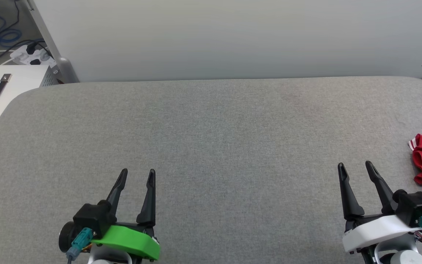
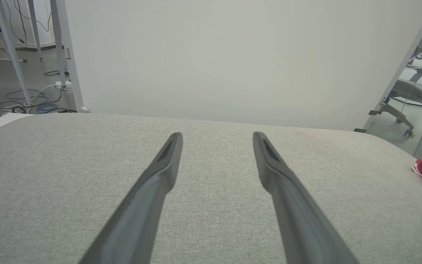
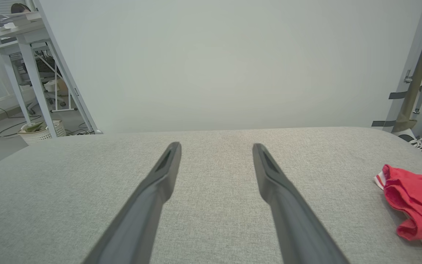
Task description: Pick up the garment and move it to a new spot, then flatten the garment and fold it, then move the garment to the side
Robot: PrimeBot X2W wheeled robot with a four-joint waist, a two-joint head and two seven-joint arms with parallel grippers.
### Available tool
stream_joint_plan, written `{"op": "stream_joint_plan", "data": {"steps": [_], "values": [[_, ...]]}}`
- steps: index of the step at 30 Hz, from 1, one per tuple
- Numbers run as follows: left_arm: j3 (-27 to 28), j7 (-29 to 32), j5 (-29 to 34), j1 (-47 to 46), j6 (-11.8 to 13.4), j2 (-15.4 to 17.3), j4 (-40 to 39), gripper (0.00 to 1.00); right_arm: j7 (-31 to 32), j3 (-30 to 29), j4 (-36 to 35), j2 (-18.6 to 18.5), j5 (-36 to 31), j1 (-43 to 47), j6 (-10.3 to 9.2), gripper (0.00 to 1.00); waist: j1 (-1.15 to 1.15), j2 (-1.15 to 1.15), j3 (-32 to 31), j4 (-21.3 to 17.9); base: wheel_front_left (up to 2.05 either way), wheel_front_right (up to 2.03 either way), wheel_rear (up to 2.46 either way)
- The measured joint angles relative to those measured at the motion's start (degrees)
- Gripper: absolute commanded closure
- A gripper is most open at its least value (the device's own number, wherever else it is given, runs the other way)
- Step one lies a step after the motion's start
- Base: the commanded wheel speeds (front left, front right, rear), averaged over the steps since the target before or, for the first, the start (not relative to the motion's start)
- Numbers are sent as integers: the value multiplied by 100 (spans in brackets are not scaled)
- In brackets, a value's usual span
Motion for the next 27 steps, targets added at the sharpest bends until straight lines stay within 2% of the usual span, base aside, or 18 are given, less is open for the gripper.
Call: {"op": "stream_joint_plan", "data": {"steps": [1,2,27], "values": [[-3,0,-1,0,0,0,0,0,-14,5,1,3,0,-1,0,0,0,0,2,-2,0,0,0],[-10,0,-8,0,0,0,-1,100,-25,9,2,7,-1,-3,0,100,0,0,4,-4,0,0,0],[45,248,156,-1,102,5,-77,100,162,-24,-16,49,-169,-3,0,100,0,0,0,-7,0,0,0]]}}
